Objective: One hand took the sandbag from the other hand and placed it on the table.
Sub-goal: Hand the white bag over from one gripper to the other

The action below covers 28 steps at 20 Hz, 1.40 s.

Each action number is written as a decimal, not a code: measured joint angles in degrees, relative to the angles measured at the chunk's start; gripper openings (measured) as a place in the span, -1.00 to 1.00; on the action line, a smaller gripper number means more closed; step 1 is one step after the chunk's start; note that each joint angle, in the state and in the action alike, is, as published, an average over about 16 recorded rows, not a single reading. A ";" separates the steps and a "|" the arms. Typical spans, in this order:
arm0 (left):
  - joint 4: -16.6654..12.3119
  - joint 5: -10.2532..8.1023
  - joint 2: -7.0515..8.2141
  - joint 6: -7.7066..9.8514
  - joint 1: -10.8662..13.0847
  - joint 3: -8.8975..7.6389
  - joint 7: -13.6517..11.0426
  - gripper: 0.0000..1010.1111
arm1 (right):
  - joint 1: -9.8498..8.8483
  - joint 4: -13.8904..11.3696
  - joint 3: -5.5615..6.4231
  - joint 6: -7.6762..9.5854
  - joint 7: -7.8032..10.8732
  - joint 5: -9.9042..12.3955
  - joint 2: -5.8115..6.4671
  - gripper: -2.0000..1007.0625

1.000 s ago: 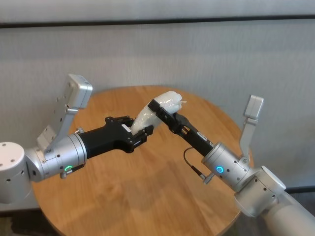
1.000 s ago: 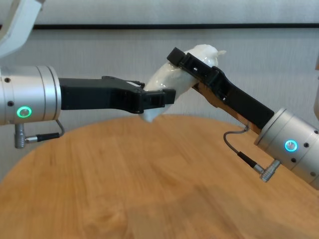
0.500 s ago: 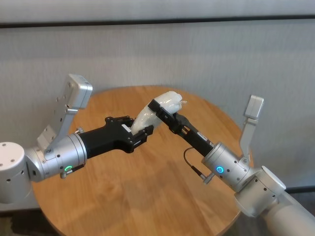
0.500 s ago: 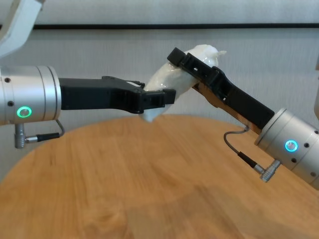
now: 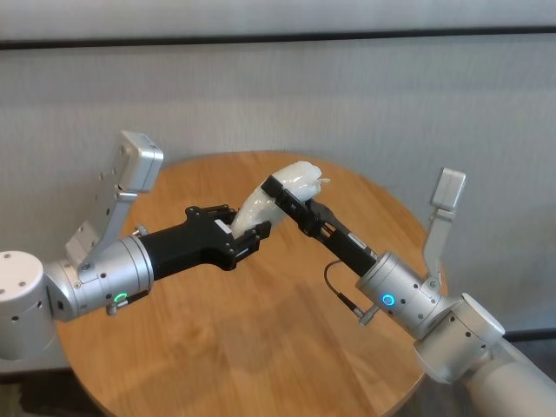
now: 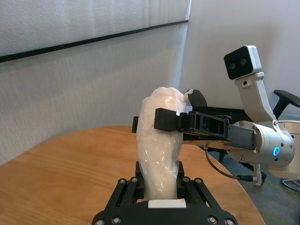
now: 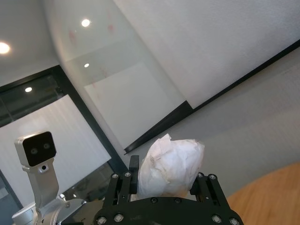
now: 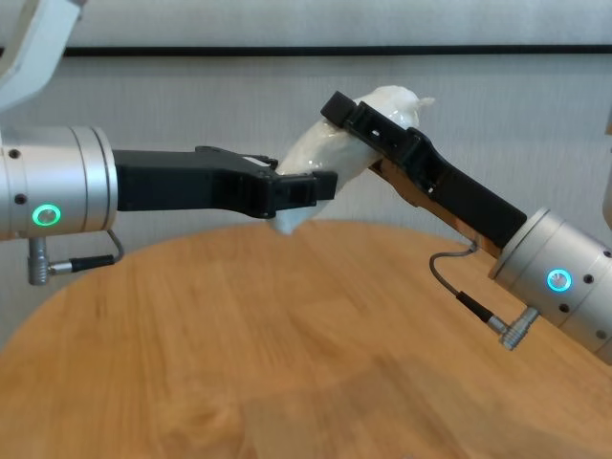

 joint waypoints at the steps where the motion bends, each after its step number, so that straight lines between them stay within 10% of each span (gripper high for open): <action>1: 0.00 0.00 0.00 0.00 0.00 0.00 0.00 -0.25 | 0.00 0.02 0.01 -0.02 0.03 0.00 -0.01 0.14; 28: 0.01 0.00 0.01 0.01 -0.01 0.01 0.04 -0.22 | 1.30 3.52 0.59 -0.28 1.41 -0.40 -1.65 0.14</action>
